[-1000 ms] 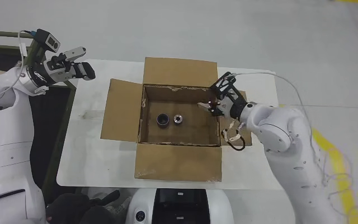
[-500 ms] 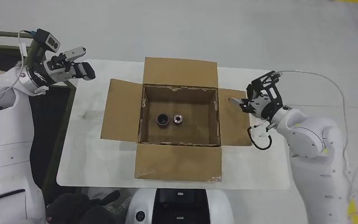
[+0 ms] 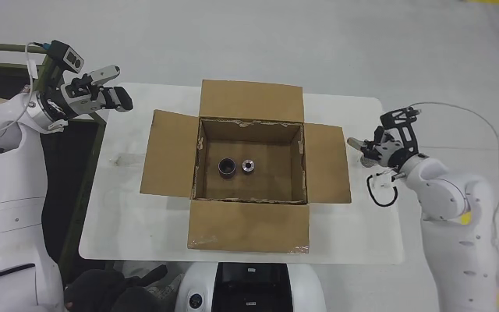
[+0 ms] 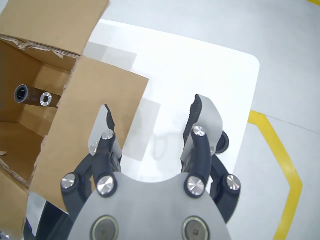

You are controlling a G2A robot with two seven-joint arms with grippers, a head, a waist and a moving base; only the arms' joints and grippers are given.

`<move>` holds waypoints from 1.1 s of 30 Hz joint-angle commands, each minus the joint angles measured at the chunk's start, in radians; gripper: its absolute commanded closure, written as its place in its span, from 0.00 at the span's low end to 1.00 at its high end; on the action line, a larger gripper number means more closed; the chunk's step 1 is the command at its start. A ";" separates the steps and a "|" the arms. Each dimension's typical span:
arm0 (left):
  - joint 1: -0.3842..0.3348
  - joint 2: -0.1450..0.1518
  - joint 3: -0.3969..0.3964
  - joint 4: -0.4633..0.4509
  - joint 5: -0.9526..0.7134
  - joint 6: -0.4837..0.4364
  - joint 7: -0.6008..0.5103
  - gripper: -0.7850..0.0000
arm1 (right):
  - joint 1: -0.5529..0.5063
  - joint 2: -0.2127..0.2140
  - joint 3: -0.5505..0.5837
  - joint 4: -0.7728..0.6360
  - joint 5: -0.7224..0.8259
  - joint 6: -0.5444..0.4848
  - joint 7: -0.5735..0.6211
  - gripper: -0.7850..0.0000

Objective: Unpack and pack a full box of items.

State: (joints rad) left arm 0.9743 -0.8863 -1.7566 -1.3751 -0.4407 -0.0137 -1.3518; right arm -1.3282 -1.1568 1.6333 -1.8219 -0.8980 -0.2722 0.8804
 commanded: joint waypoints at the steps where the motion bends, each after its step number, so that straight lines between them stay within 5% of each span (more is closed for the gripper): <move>1: 0.000 0.000 0.000 0.000 0.000 0.000 0.000 0.00 | 0.000 0.003 0.014 0.021 0.000 0.000 0.000 0.22; 12: 0.000 0.000 0.000 0.000 0.000 0.000 0.000 0.00 | 0.022 0.018 0.034 0.153 -0.024 0.006 0.001 0.23; 16: 0.000 0.000 0.000 0.000 0.000 0.000 0.000 0.00 | 0.038 0.021 0.022 0.194 -0.050 0.025 -0.005 0.19; 21: 0.000 0.000 0.000 0.000 0.000 0.000 0.000 0.00 | 0.054 0.024 0.015 0.229 -0.067 0.051 -0.014 0.01; 33: 0.000 0.000 0.000 0.000 0.000 0.000 0.000 0.00 | 0.105 0.028 -0.027 0.340 -0.073 0.081 0.007 0.00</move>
State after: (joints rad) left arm 0.9743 -0.8863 -1.7566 -1.3751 -0.4407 -0.0137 -1.3518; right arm -1.2296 -1.1288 1.6122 -1.4907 -0.9707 -0.1917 0.8824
